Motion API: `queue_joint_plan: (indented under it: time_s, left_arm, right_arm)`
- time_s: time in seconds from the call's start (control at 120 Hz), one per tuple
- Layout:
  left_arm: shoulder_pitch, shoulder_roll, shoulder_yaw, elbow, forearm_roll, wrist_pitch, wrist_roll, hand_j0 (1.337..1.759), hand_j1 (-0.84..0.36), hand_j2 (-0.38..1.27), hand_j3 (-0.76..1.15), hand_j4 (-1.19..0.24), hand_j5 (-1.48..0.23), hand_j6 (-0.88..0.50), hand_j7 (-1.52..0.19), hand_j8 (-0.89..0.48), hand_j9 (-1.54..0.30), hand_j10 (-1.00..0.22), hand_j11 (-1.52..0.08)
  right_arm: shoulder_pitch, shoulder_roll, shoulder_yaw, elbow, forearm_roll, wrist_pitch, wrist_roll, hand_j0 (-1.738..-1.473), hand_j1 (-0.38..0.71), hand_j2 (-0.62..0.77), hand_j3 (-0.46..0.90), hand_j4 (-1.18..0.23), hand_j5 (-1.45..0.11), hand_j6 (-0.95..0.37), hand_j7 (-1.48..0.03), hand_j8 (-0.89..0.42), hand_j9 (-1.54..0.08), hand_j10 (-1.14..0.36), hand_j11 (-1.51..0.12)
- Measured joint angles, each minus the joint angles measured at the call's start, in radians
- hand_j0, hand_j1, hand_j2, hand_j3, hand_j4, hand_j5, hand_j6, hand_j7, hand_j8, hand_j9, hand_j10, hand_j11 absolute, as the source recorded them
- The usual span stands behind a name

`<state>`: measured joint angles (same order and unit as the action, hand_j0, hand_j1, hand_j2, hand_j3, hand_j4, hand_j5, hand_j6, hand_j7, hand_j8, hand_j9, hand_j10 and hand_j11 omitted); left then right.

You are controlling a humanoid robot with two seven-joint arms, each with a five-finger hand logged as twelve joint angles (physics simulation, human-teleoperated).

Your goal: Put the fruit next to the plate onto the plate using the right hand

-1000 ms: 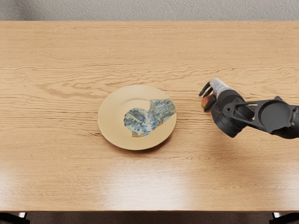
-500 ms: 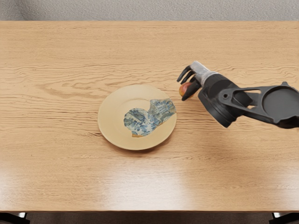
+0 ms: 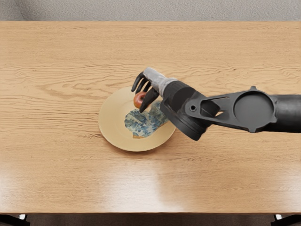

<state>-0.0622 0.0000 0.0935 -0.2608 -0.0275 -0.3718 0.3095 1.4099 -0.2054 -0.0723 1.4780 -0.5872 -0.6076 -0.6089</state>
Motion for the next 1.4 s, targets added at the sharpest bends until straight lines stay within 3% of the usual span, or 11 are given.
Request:
queue_joint_plan:
  time_s: [0.083,0.15,0.258,0.367,0.583,0.683,0.883,1.167,1.283,1.4]
  left_arm:
    - [-0.001,0.000,0.000,0.000,0.000,0.000,0.000,1.658,0.35,0.00,0.00,0.00,0.00,0.00,0.00,0.00,0.00,0.00,0.00]
    - [0.000,0.000,0.000,0.000,0.000,0.000,0.000,1.658,0.35,0.00,0.00,0.00,0.00,0.00,0.00,0.00,0.00,0.00,0.00]
    - [0.001,0.000,0.000,0.000,0.000,0.000,0.000,1.658,0.35,0.00,0.00,0.00,0.00,0.00,0.00,0.00,0.00,0.00,0.00]
    - [-0.001,0.000,0.000,0.000,0.000,0.000,0.000,1.658,0.35,0.00,0.00,0.00,0.00,0.00,0.00,0.00,0.00,0.00,0.00]
    - [0.000,0.000,0.000,0.000,0.000,0.000,0.000,1.658,0.35,0.00,0.00,0.00,0.00,0.00,0.00,0.00,0.00,0.00,0.00]
    - [-0.001,0.000,0.000,0.000,0.000,0.000,0.000,1.658,0.35,0.00,0.00,0.00,0.00,0.00,0.00,0.00,0.00,0.00,0.00]
    - [0.000,0.000,0.000,0.000,0.000,0.000,0.000,1.658,0.35,0.00,0.00,0.00,0.00,0.00,0.00,0.00,0.00,0.00,0.00]
    - [0.000,0.000,0.000,0.000,0.000,0.000,0.000,1.658,0.35,0.00,0.00,0.00,0.00,0.00,0.00,0.00,0.00,0.00,0.00]
    - [0.000,0.000,0.000,0.000,0.000,0.000,0.000,1.658,0.35,0.00,0.00,0.00,0.00,0.00,0.00,0.00,0.00,0.00,0.00]
    - [0.000,0.000,0.000,0.000,0.000,0.000,0.000,1.658,0.35,0.00,0.00,0.00,0.00,0.00,0.00,0.00,0.00,0.00,0.00]
  right_arm:
    - [-0.013,0.021,-0.003,-0.003,-0.001,0.001,0.000,-1.658,0.30,0.51,0.00,-0.73,-1.12,-0.57,-1.02,-0.42,-1.10,-0.61,-1.11]
    - [-0.023,0.027,-0.002,-0.009,-0.003,0.000,0.000,-1.658,0.28,0.48,0.00,-0.69,-1.05,-0.57,-0.96,-0.43,-1.04,-0.60,-1.04]
    - [-0.046,0.034,0.003,-0.036,-0.009,-0.002,-0.001,-1.658,0.05,0.28,0.00,-0.43,-0.64,-0.35,-0.59,-0.27,-0.64,-0.38,-0.64]
    - [-0.065,0.031,0.006,-0.042,-0.011,-0.003,-0.002,-1.658,-0.10,0.16,0.00,-0.26,-0.39,-0.22,-0.36,-0.17,-0.39,-0.23,-0.39]
    - [-0.105,-0.041,0.097,0.015,-0.011,-0.003,-0.002,-1.658,-0.25,0.05,0.00,-0.11,-0.16,-0.09,-0.15,-0.08,-0.16,-0.10,-0.16]
    - [-0.204,-0.120,0.230,0.055,-0.011,0.001,0.018,-1.658,-0.27,0.03,0.00,-0.08,-0.11,-0.07,-0.10,-0.06,-0.11,-0.07,-0.11]
    - [-0.420,-0.249,0.499,0.088,-0.011,0.226,0.137,-1.658,-0.30,0.01,0.00,-0.05,-0.06,-0.04,-0.06,-0.04,-0.06,-0.04,-0.06]
    - [-0.710,-0.378,0.809,0.049,0.001,0.781,0.434,-1.658,-0.31,0.00,0.00,-0.03,-0.04,-0.03,-0.04,-0.03,-0.04,-0.03,-0.04]
    - [-0.805,-0.381,0.948,-0.038,0.029,1.006,0.515,-1.658,-0.32,0.00,0.00,-0.03,-0.04,-0.03,-0.04,-0.03,-0.04,-0.03,-0.04]
    - [-0.844,-0.383,1.022,-0.224,0.136,1.148,0.615,-1.658,-0.32,0.00,0.00,-0.03,-0.03,-0.03,-0.03,-0.03,-0.03,-0.03,-0.03]
